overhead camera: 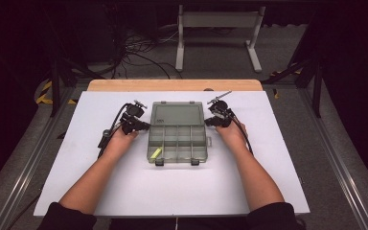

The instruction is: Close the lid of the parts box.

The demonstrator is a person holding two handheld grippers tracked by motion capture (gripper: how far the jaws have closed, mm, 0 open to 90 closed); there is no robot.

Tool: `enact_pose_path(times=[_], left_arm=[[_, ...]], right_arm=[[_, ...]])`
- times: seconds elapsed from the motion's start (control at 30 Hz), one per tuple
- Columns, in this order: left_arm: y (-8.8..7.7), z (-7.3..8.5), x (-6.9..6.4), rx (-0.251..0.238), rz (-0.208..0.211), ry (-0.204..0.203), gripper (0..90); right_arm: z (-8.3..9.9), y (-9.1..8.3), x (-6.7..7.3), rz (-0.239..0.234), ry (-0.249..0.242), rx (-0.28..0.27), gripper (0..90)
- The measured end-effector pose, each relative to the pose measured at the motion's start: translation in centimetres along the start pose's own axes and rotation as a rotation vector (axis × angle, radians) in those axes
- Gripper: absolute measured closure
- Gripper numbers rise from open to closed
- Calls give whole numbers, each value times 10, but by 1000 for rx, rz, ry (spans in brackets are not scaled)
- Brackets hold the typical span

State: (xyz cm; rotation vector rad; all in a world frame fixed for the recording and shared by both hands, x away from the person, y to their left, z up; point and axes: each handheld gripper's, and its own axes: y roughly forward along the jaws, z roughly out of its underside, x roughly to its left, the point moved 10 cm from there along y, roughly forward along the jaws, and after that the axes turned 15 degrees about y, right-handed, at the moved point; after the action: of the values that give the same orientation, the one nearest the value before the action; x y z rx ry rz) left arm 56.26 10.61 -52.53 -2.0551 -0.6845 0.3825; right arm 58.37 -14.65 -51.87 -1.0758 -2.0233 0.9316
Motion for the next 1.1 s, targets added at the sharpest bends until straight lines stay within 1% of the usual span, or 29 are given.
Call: enact_pose_path(times=[0.13,0.3,0.47,0.6,0.8,0.87,1.1], left_arm=[[1,-1,0,1,-5,-2,897],[1,-1,0,-3,-5,-17,897],[2,-2,0,-3,-7,-18,897],[3,-3,1,-11,-2,-28,897],[4,-6,2,-13,-14,-17,897],[5,-6,2,-16,-13,-23,897],[6,-8,3,-17,-17,-20,897]], right_arm=[[0,0,0,-3,-1,-1,900],[-1,1,-1,-9,8,-3,900],[-1,1,-1,-3,6,-4,900],[-3,2,-1,-3,6,-8,900],[-6,4,0,4,6,-10,900],[-7,5,-1,6,7,-11,900],[-11,7,1,16,4,-8,900]])
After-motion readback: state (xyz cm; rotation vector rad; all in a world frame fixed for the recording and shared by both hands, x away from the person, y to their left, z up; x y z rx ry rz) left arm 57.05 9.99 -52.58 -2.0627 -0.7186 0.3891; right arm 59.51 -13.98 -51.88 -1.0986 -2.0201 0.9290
